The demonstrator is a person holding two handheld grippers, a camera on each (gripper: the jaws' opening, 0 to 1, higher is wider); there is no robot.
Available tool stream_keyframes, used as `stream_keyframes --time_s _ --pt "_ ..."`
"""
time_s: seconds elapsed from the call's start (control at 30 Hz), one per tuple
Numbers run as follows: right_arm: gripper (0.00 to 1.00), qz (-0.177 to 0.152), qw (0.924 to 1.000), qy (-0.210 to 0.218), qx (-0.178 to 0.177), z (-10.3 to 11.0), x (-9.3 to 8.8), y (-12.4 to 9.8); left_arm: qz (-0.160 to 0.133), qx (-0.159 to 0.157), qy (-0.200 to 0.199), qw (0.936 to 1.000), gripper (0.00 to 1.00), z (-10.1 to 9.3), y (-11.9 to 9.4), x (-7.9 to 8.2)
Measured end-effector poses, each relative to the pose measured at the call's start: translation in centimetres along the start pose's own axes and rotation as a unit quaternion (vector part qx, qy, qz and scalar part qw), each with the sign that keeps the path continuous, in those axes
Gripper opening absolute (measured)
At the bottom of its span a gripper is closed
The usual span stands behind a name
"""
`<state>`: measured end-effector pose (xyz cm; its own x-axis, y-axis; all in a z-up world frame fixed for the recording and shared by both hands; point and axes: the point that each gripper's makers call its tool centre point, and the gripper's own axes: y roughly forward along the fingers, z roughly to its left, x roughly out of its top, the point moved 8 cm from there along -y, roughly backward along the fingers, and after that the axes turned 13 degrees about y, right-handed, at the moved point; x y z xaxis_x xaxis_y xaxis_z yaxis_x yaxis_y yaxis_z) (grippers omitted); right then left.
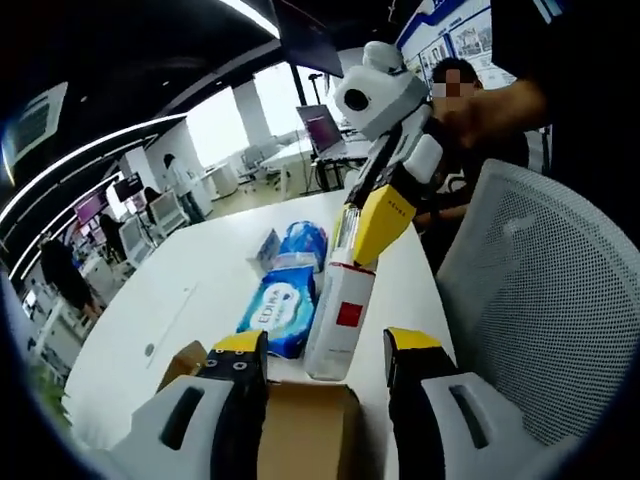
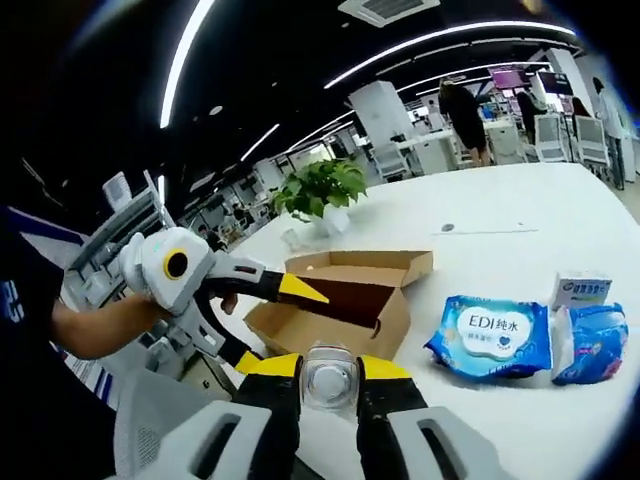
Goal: Operate the shoe box by opening the lid, removing the specified soft item, and placing it in the target area until the item is outside and the box remains undamaged.
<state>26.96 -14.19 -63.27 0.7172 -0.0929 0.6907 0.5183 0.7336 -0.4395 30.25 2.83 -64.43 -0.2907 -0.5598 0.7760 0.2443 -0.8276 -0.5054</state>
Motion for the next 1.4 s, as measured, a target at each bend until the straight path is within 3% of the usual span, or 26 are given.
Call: stream_keyframes --time_s 0.23,0.43,0.67,0.93,1.1,1.23,1.33,1.4 --pt "0.16 0.038 0.9953 -0.088 0.001 -0.7 1.5 -0.2 0.001 0.026 -0.051 0.9984 0.58 0.4 -1.2 -0.9" --pt "0.16 0.064 0.9823 -0.176 0.008 -1.3 3.7 -0.4 0.005 0.045 -0.089 0.9950 0.65 0.4 -2.0 -1.7" --pt "0.16 0.085 0.9663 -0.243 0.015 -2.1 5.6 -0.4 0.003 0.074 -0.121 0.9898 0.69 0.7 -3.2 -2.2" --pt "0.16 0.112 0.9387 -0.326 0.019 -3.2 8.0 -0.2 0.010 0.103 -0.150 0.9833 0.74 0.4 -4.9 -3.4" --pt "0.16 0.134 0.9105 -0.390 0.025 -3.6 9.6 -0.1 0.012 0.121 -0.161 0.9794 0.75 0.3 -6.1 -3.9" --pt "0.16 0.139 0.8987 -0.415 0.028 -4.1 10.9 0.0 0.011 0.133 -0.173 0.9758 0.76 0.3 -7.0 -4.3" --pt "0.16 0.146 0.8805 -0.450 0.031 -4.7 12.0 0.3 0.017 0.143 -0.181 0.9729 0.77 0.1 -7.8 -4.8" --pt "0.17 0.148 0.8747 -0.460 0.031 -5.2 12.7 0.7 0.020 0.150 -0.184 0.9711 0.78 0.0 -8.3 -5.1"
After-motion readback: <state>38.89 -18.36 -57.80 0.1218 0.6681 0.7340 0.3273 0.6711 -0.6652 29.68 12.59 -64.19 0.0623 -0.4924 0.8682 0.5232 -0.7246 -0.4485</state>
